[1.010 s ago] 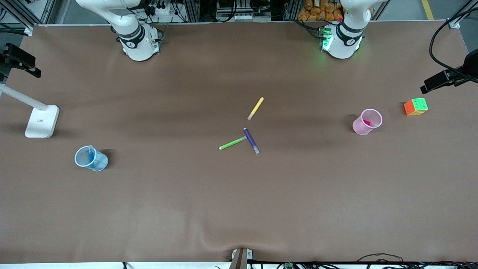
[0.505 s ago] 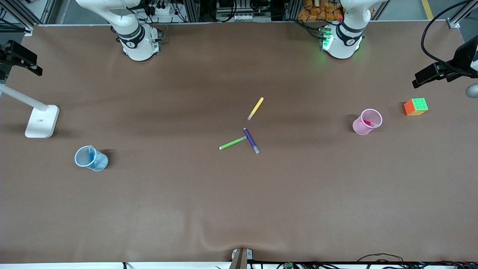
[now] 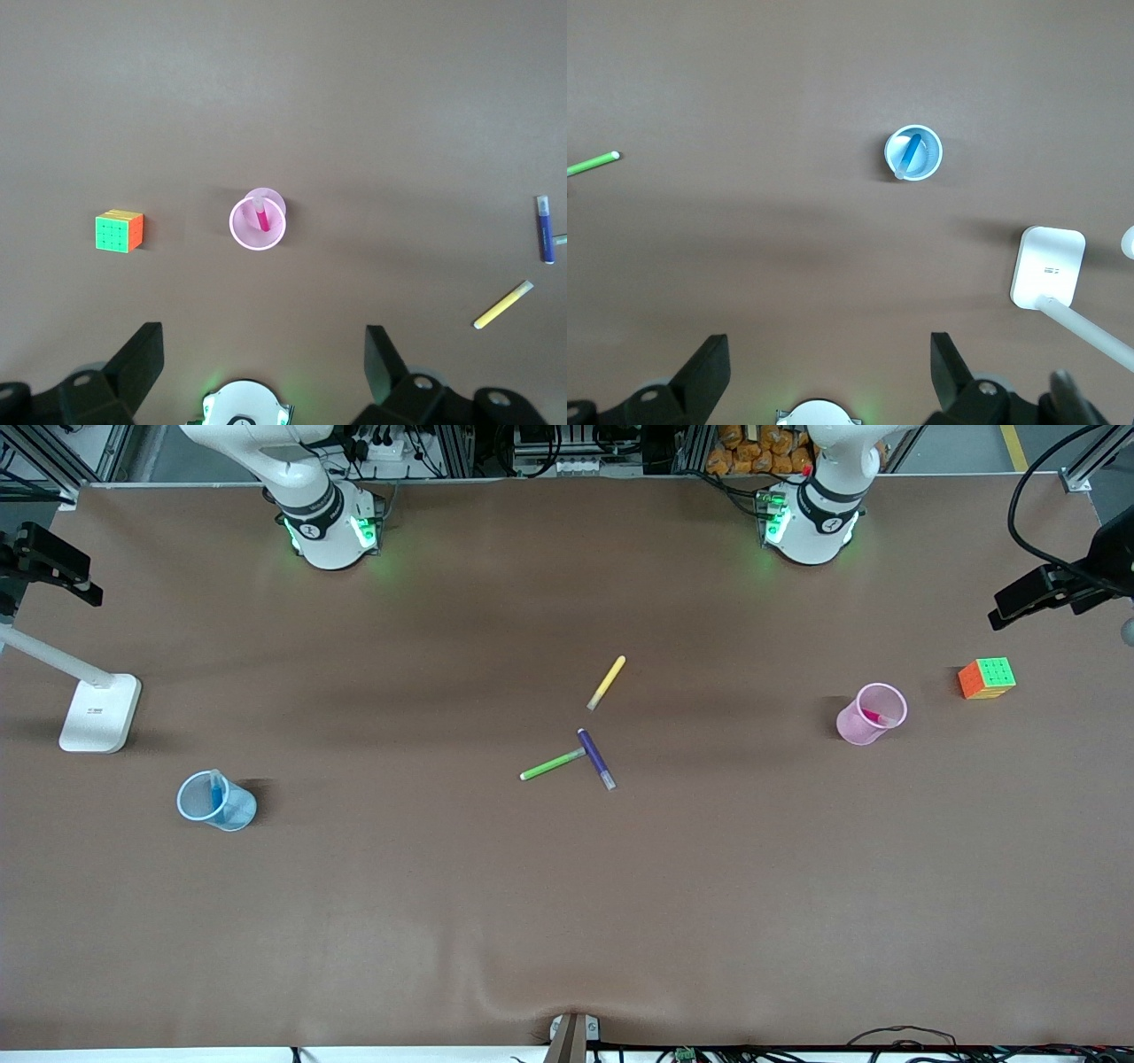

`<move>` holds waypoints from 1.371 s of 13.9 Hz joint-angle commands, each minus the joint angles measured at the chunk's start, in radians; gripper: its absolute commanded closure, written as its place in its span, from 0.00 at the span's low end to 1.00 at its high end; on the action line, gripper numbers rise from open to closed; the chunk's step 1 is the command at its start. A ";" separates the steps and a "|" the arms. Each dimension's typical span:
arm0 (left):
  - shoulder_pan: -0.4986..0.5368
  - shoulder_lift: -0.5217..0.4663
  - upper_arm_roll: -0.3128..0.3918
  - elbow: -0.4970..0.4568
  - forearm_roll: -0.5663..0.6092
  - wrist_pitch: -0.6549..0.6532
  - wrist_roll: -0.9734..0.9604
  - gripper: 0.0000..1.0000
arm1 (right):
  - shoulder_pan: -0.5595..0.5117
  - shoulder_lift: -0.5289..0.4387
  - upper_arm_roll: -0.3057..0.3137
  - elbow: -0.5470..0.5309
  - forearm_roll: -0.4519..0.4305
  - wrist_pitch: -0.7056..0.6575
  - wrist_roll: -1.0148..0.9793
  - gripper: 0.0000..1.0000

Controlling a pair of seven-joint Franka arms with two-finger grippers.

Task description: Place pink and blue markers in matching cups

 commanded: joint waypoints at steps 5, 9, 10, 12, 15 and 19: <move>0.006 0.003 0.001 0.024 0.024 -0.022 0.010 0.00 | 0.002 -0.029 -0.004 -0.035 -0.010 0.014 -0.009 0.00; 0.011 0.001 0.004 0.026 0.024 -0.022 0.015 0.00 | 0.002 -0.028 -0.004 -0.035 -0.009 0.014 -0.009 0.00; 0.011 0.000 0.007 0.026 0.024 -0.022 0.016 0.00 | 0.002 -0.028 -0.004 -0.035 -0.009 0.014 -0.009 0.00; -0.016 -0.008 0.034 0.024 0.022 -0.022 0.019 0.00 | 0.002 -0.028 -0.004 -0.035 -0.007 0.014 -0.007 0.00; -0.223 -0.029 0.226 0.010 0.021 -0.055 0.007 0.00 | 0.000 -0.026 -0.006 -0.035 -0.006 0.012 -0.007 0.00; -0.259 -0.023 0.256 0.021 0.022 -0.057 0.013 0.00 | 0.000 -0.026 -0.006 -0.035 -0.006 0.012 -0.003 0.00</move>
